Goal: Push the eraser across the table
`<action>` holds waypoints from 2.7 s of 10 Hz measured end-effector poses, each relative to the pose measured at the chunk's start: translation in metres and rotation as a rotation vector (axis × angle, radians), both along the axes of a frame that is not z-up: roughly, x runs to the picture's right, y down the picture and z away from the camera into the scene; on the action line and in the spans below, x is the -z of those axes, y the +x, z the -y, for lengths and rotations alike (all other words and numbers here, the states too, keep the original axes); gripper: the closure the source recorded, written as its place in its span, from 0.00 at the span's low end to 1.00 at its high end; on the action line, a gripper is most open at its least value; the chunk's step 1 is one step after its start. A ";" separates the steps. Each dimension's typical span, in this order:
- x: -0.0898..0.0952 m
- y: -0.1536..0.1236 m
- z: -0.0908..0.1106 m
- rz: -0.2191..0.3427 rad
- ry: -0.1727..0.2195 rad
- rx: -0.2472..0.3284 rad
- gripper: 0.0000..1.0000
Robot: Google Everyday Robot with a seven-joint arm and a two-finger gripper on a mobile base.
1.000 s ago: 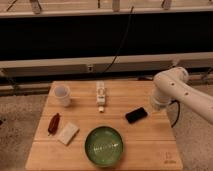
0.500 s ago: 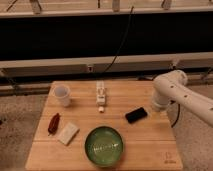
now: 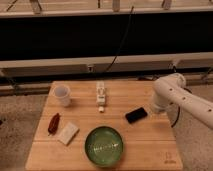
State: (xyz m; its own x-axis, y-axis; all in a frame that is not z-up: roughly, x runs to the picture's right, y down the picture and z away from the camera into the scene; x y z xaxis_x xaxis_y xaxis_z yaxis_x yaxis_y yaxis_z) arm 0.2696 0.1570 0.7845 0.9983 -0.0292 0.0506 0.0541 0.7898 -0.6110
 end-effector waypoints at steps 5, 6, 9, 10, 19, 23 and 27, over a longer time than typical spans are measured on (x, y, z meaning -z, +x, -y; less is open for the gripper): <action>-0.017 0.005 -0.012 0.015 -0.003 0.015 0.99; -0.020 0.005 -0.014 0.018 -0.002 0.021 0.99; -0.030 -0.001 -0.021 0.033 -0.002 0.049 0.99; -0.033 -0.002 -0.023 0.037 -0.001 0.057 0.99; -0.047 -0.024 -0.028 0.073 -0.003 0.142 0.99; -0.051 -0.038 -0.025 0.096 -0.005 0.190 0.99; -0.058 -0.052 -0.020 0.124 -0.011 0.250 0.99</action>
